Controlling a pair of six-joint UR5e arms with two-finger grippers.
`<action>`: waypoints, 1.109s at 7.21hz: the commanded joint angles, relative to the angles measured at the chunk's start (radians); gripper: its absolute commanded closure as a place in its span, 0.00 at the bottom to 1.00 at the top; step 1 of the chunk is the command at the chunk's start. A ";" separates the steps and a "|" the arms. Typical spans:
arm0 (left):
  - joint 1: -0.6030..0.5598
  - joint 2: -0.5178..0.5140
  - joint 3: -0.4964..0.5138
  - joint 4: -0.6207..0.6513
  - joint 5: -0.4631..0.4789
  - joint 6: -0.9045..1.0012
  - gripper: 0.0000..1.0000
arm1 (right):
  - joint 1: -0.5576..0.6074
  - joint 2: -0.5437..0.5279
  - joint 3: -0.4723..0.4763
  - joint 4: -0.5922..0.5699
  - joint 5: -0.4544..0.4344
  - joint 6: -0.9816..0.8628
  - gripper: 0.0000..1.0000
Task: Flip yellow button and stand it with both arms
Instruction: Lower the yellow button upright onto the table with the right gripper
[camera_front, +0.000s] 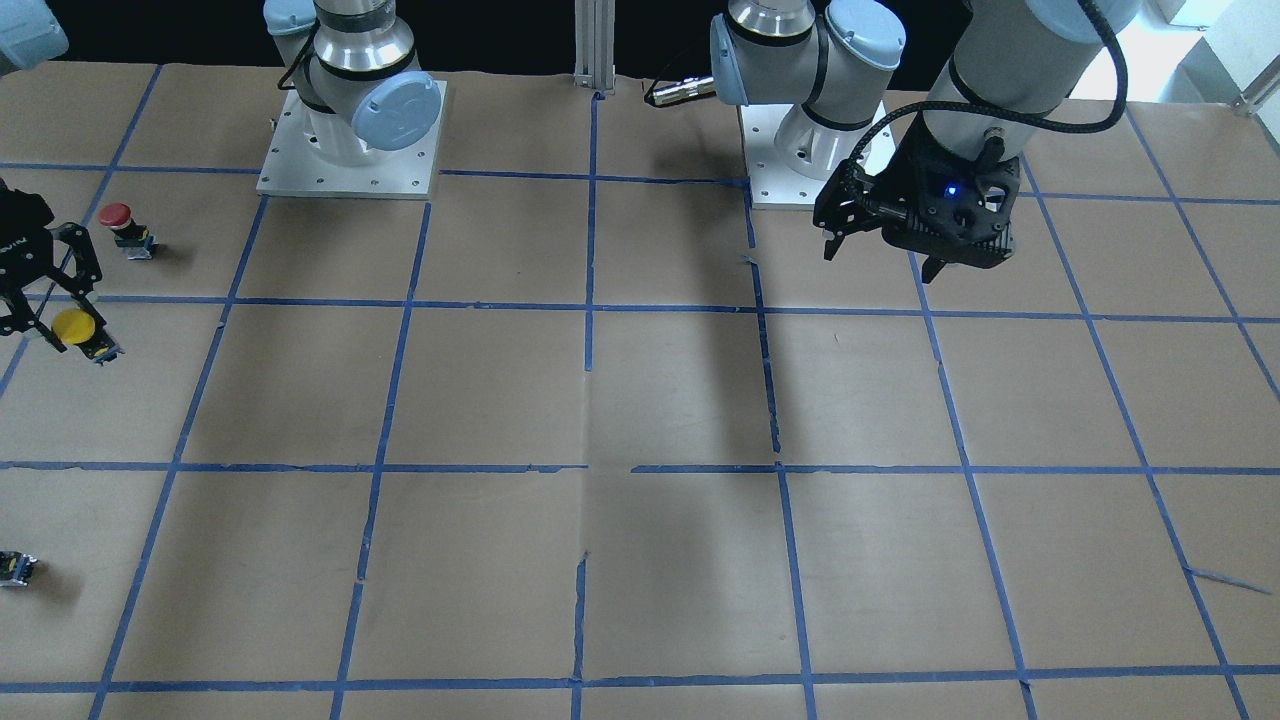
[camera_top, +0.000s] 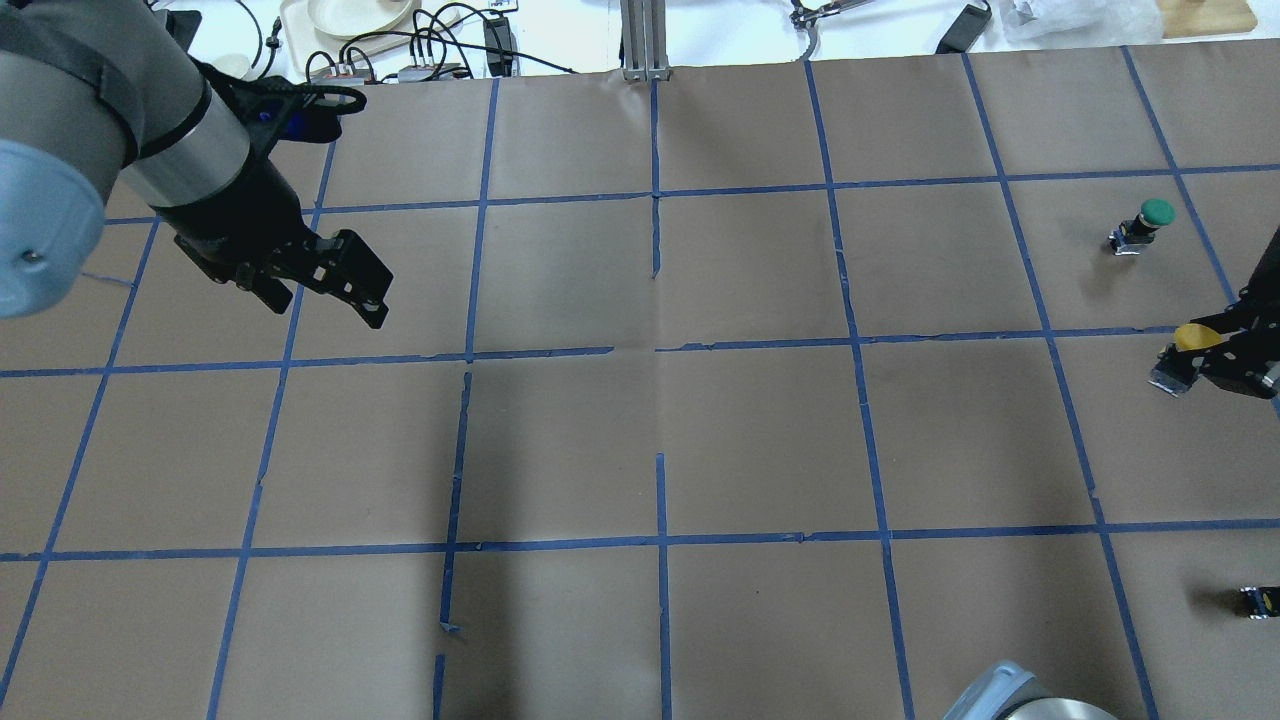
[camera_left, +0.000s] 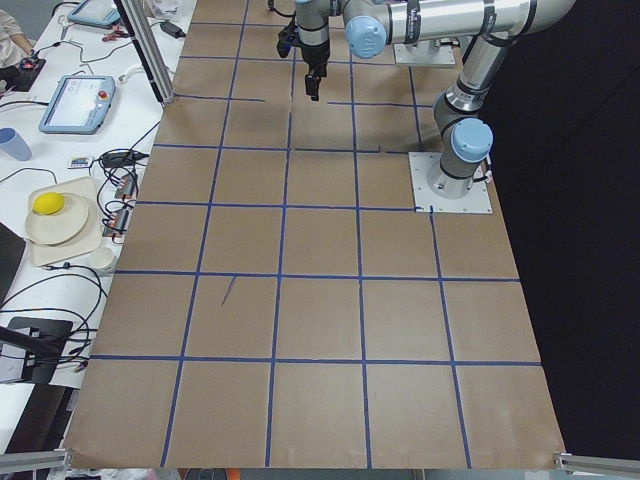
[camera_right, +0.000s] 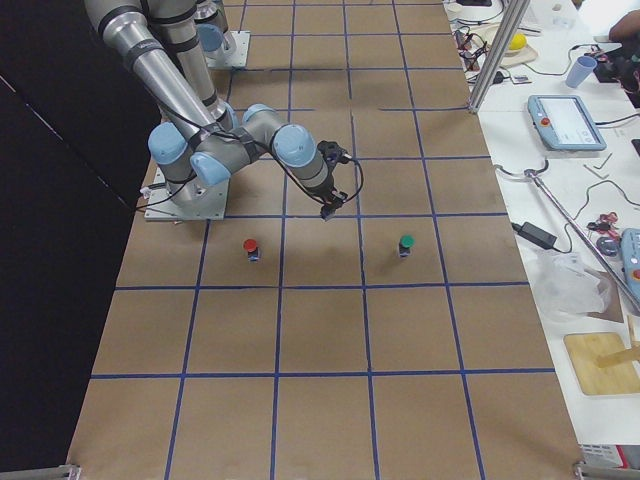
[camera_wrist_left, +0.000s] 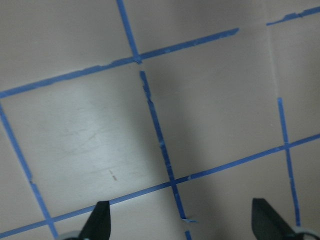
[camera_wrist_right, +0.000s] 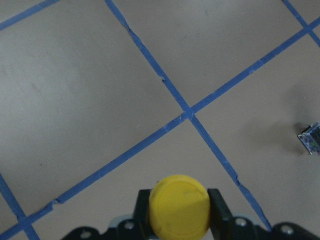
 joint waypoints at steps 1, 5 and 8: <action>-0.052 -0.019 0.090 -0.028 0.032 -0.090 0.00 | -0.064 0.129 -0.026 0.002 0.049 -0.282 0.81; -0.069 0.048 0.029 -0.028 -0.002 -0.273 0.02 | -0.146 0.163 -0.032 0.007 0.065 -0.496 0.81; -0.060 0.063 -0.040 0.063 -0.040 -0.250 0.00 | -0.160 0.253 -0.055 0.011 0.114 -0.501 0.80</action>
